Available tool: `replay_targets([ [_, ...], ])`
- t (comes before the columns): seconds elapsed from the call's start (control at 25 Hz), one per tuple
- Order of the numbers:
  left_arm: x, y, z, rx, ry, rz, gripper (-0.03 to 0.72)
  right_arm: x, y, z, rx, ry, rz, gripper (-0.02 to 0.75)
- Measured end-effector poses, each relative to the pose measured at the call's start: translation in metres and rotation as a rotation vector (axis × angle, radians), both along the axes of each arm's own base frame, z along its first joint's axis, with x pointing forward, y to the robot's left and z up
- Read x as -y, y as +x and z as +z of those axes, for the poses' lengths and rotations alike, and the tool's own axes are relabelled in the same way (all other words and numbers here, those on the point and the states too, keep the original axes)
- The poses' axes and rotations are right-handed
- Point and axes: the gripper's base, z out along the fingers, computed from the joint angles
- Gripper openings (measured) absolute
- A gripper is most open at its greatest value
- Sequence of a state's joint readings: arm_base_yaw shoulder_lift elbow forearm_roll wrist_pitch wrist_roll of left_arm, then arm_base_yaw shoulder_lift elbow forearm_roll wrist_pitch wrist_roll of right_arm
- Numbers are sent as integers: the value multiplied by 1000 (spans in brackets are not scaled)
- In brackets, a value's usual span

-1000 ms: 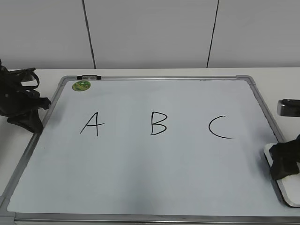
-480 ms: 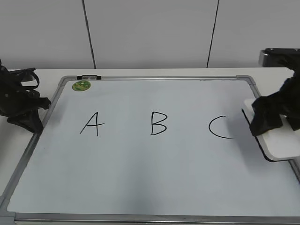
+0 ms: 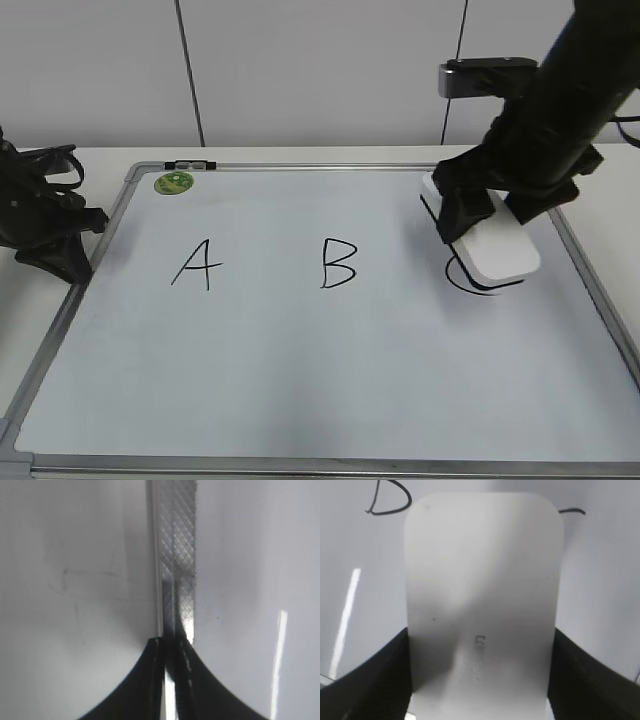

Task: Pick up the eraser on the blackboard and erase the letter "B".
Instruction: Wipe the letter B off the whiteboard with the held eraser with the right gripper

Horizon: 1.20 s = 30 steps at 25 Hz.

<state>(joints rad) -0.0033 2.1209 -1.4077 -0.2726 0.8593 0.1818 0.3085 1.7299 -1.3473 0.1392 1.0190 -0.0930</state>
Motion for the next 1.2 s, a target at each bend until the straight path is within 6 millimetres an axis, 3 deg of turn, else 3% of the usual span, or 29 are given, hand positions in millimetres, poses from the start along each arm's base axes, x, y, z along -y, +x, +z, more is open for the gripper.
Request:
replay_targets([
  [0.28, 0, 0, 0, 0, 0, 0, 11, -44, 40, -24, -12, -6, 75, 550],
  [0.44, 0, 0, 0, 0, -1, 1, 11, -59, 60, -51, -53, -24, 101, 550],
  [0.76, 0, 0, 0, -1, -2, 1, 11, -71, 90, -84, -90, -43, 116, 550],
  [1.2, 0, 0, 0, -2, -2, 0, 11, -80, 110, -104, -94, -49, 122, 550],
])
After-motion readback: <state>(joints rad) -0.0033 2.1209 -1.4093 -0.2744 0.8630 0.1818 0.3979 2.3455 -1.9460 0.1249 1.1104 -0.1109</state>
